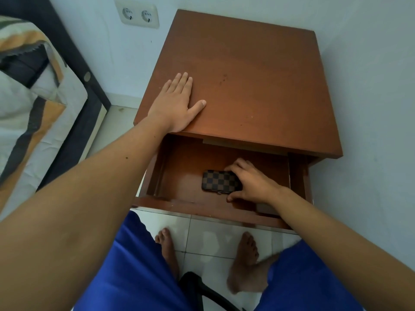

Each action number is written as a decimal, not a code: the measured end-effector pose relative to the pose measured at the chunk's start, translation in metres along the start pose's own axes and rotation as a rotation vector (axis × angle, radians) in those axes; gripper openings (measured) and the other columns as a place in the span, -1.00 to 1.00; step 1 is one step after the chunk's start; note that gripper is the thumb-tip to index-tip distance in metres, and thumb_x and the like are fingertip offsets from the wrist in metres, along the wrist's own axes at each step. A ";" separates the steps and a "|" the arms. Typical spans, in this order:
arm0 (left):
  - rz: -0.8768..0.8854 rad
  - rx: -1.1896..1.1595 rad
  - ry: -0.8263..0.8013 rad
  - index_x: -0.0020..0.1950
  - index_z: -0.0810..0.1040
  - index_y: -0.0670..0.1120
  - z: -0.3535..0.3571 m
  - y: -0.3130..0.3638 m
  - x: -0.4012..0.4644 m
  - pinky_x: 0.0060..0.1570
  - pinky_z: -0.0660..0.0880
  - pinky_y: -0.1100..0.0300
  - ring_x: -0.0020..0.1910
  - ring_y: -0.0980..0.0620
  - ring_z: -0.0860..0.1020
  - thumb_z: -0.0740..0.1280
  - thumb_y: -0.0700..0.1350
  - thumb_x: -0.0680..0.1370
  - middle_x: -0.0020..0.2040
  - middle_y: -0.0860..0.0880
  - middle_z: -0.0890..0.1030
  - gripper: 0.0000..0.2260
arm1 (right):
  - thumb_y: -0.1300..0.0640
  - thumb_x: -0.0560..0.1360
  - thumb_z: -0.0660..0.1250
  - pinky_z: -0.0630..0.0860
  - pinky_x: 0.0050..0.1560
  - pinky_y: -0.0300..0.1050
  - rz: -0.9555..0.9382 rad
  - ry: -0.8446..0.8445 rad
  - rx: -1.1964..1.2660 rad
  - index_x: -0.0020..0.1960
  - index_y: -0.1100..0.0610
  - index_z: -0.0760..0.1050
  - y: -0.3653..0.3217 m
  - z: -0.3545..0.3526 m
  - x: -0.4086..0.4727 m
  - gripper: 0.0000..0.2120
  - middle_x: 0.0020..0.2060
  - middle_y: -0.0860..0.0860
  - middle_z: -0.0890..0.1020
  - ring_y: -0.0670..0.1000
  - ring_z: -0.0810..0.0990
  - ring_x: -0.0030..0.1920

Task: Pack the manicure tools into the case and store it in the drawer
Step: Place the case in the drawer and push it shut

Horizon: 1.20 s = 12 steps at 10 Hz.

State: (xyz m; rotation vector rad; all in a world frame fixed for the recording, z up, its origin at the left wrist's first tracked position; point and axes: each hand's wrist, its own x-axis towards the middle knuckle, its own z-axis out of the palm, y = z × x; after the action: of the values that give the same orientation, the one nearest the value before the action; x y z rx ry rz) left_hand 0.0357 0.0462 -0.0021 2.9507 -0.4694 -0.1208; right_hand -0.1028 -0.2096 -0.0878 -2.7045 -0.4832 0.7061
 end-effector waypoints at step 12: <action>0.010 -0.001 0.010 0.74 -0.11 -0.10 0.006 -0.003 0.005 0.67 -0.17 0.03 0.72 -0.01 -0.15 -0.13 0.38 0.68 0.75 -0.07 -0.10 -0.23 | -0.60 0.34 0.30 -0.16 0.62 -0.11 0.040 0.483 -0.200 0.71 0.09 -0.06 -0.027 -0.097 -0.019 0.22 0.71 -0.03 -0.07 -0.04 -0.12 0.69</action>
State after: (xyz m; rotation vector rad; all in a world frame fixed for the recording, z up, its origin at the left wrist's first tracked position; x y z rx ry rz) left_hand 0.0412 0.0465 -0.0084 2.9467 -0.4820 -0.1050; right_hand -0.0749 -0.2127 0.0104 -2.9372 -0.3930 -0.0026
